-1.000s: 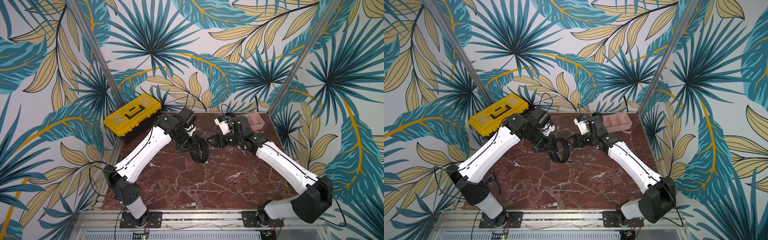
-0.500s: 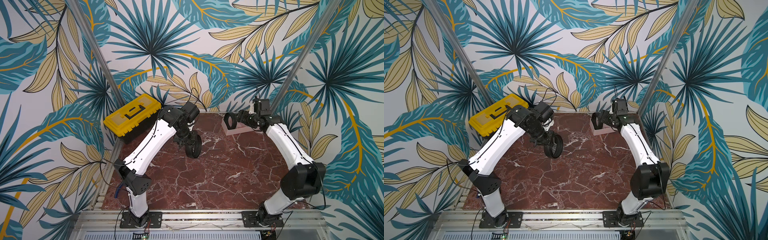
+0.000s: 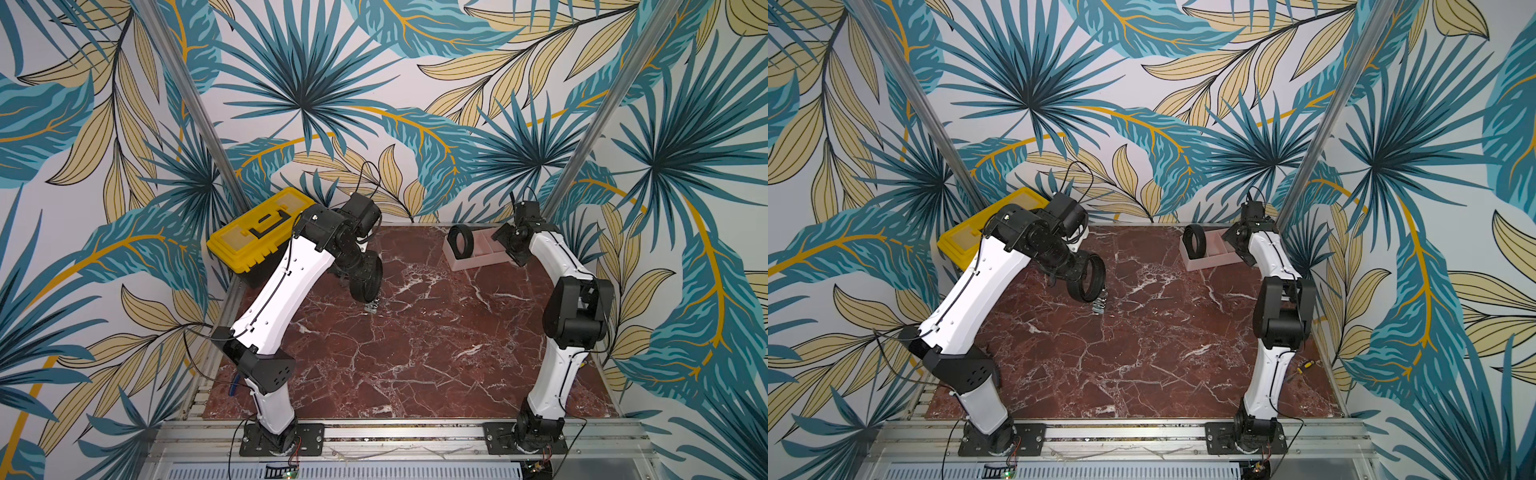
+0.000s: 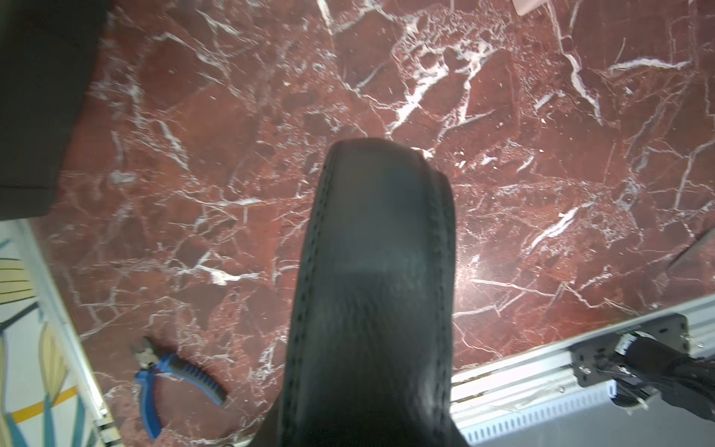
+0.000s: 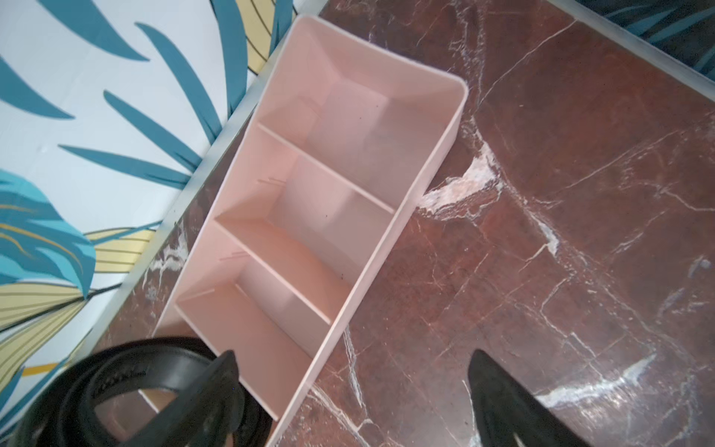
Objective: Place the belts into the storage roll
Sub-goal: Move the container to the center of the board.
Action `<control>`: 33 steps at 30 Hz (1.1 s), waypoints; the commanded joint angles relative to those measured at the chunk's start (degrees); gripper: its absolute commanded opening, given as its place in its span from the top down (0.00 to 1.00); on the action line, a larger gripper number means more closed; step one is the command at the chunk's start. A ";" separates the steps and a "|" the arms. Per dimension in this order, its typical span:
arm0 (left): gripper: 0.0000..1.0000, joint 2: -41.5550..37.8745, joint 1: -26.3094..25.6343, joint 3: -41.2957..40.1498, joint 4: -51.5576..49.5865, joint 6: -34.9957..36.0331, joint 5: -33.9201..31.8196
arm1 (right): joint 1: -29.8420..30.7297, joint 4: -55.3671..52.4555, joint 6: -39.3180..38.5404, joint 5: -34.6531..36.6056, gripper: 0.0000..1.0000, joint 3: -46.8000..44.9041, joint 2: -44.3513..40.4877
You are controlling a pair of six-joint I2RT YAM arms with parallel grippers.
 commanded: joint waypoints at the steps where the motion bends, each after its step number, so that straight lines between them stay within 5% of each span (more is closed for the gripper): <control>1: 1.00 -2.20 0.79 1.22 -8.05 1.82 -2.31 | 0.14 -3.28 6.17 1.61 0.08 4.13 4.25; 15: 1.00 -3.47 5.34 -0.42 -6.92 1.94 4.03 | 0.19 -11.86 16.31 0.86 0.24 11.23 13.77; 20: 1.00 -4.56 5.80 -1.51 -6.65 1.90 5.20 | 0.52 -13.03 19.59 -3.49 0.43 13.05 16.05; 33: 1.00 -6.54 6.44 -1.42 -6.34 1.99 5.35 | 4.56 -11.19 23.13 -7.01 0.70 7.67 12.83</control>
